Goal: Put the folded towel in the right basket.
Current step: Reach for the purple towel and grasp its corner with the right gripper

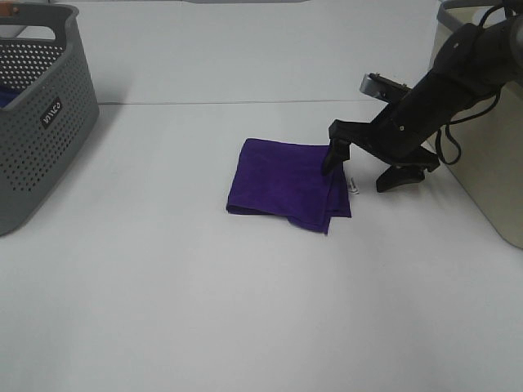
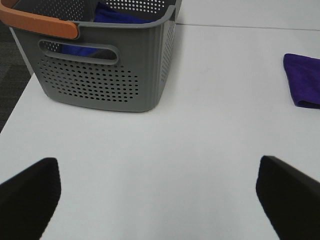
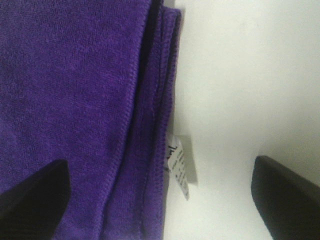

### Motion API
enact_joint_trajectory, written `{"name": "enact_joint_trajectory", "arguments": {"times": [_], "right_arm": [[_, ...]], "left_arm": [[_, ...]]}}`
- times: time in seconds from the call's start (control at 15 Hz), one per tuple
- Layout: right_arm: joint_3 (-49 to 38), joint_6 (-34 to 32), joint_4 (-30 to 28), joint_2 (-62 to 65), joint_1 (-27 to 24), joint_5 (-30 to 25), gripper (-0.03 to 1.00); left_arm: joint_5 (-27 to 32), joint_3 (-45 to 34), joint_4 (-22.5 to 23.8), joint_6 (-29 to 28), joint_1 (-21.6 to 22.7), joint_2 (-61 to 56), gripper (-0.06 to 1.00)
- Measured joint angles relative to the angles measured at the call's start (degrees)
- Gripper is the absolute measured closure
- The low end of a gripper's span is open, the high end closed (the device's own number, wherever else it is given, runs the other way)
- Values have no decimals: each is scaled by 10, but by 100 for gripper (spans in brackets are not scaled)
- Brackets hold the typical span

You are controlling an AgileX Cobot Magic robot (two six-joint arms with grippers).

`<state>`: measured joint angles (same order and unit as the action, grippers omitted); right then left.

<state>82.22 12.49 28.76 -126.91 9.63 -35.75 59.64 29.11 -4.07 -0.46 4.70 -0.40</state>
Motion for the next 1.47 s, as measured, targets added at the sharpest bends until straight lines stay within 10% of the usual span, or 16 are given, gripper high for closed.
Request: {"name": "enact_joint_trajectory", "arguments": {"times": [1.2, 1.47], "right_arm": [[129, -62, 56, -100, 93, -46, 11], [204, -114, 44, -152, 119, -83, 42]], "left_arm": [[0, 0, 0, 0, 0, 0, -4], [0, 0, 0, 0, 0, 0, -4]]}}
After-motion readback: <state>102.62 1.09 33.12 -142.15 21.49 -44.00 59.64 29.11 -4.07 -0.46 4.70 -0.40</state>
